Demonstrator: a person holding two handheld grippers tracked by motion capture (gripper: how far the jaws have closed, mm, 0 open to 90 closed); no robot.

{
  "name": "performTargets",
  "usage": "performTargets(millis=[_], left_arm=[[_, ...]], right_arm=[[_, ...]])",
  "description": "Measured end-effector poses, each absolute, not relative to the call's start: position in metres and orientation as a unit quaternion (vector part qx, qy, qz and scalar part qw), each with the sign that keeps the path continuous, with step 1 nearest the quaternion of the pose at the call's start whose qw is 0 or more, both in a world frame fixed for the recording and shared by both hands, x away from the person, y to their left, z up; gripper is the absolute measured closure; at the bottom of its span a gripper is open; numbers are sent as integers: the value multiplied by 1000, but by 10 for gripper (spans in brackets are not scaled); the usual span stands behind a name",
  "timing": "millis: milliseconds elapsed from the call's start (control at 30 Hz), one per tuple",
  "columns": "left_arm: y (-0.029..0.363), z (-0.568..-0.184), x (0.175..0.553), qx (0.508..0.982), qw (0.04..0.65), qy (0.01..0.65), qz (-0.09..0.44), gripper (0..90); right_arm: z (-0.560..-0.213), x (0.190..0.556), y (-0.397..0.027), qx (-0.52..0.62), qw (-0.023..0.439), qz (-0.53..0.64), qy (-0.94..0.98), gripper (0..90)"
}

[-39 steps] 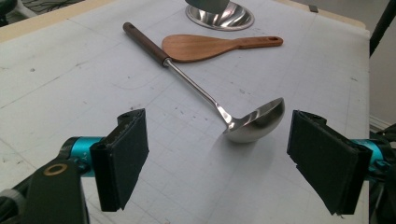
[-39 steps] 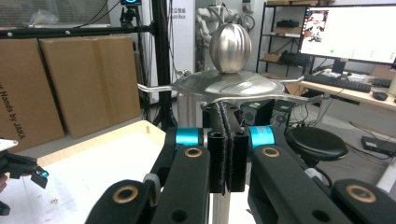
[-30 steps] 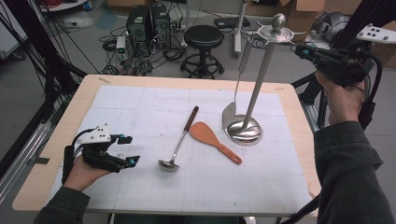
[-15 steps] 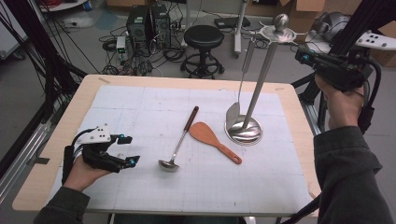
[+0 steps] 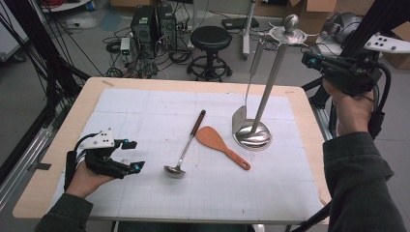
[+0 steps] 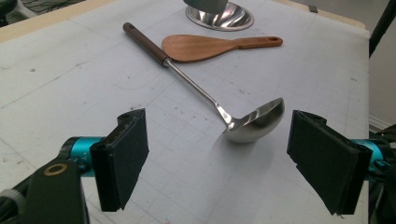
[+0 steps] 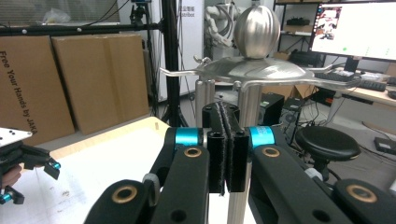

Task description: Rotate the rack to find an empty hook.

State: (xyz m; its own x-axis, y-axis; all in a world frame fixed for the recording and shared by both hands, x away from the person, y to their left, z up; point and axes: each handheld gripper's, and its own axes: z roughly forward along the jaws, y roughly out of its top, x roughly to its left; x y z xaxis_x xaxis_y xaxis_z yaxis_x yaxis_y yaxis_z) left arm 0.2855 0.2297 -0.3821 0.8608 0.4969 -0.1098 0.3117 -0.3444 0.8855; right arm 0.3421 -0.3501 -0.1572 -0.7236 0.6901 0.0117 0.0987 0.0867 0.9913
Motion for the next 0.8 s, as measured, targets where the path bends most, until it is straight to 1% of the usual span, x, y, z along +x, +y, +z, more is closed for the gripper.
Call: performTargets(millis=[200, 467, 800], left_arm=[[230, -382, 285, 815, 516, 247, 92, 210], [230, -382, 286, 815, 515, 247, 91, 210], [230, -383, 286, 814, 516, 250, 91, 211]], right_arm=[[-163, 342, -345, 270, 227, 620, 701, 886], [-180, 343, -335, 265, 200, 623, 708, 795], [-208, 342, -321, 266, 169, 624, 715, 634]])
